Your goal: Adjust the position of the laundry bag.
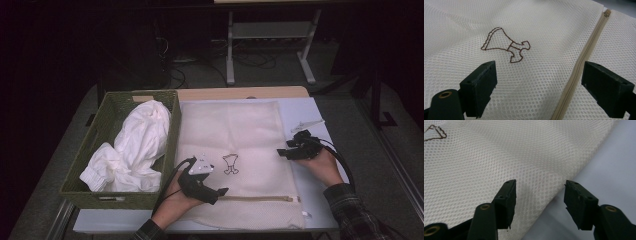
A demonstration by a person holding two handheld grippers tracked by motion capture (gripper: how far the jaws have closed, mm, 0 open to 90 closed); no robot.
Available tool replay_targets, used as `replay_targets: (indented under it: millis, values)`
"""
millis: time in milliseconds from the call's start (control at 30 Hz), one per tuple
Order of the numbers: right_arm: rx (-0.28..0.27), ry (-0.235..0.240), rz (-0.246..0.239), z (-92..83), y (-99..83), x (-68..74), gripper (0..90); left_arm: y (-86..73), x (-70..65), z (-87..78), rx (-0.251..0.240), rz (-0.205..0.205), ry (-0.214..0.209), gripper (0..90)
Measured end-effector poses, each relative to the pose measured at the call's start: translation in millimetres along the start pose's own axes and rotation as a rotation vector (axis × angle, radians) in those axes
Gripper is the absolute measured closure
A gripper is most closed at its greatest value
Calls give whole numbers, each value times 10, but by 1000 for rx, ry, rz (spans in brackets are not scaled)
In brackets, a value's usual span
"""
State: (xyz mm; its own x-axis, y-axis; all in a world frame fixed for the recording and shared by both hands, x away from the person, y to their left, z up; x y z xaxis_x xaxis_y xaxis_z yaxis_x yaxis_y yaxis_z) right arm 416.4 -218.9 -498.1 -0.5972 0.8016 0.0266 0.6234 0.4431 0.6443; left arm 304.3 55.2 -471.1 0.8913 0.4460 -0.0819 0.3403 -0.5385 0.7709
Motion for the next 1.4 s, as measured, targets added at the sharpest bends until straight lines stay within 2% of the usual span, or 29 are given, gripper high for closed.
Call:
replay_targets:
  millis: [233,267,300,333,633,667,733,1100,1400]
  values:
    - [14,1,-4,5,-37,1,519,-5,-3,5,4,2,-1,126]
    - [22,5,-8,15,-48,10,560,-5,-2,4,4,1,-1,126]
    - [22,5,-8,15,-48,10,560,-5,-2,4,4,1,-1,126]
    - [26,1,-11,19,-53,14,613,-5,-3,5,4,1,-1,125]
    - [26,18,-11,19,-50,10,770,-9,-3,9,6,1,0,126]
    - [25,20,-10,17,-46,12,825,-8,-4,9,5,0,-1,126]
    - [22,12,-20,6,-35,11,855,-11,-3,9,7,4,0,126]
    - [28,8,-29,-9,-28,-9,870,-13,-4,11,8,4,-1,126]
    - [22,-13,-22,-56,-38,-102,870,-13,-4,11,8,3,-1,126]
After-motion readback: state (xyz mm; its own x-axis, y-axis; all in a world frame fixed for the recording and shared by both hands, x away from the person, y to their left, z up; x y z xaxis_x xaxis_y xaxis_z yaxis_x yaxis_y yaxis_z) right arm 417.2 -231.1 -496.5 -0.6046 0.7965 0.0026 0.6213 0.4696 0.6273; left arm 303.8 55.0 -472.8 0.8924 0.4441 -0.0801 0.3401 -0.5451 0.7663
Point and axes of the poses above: each handheld gripper's, and its own axes: z roughly forward along the jaws, y roughly out of its top, x roughly to its left, the point moved 8 cm from there along z, roughly forward along the jaws, and after that the axes turned 3 degrees about -y, right-handed, at the moved point
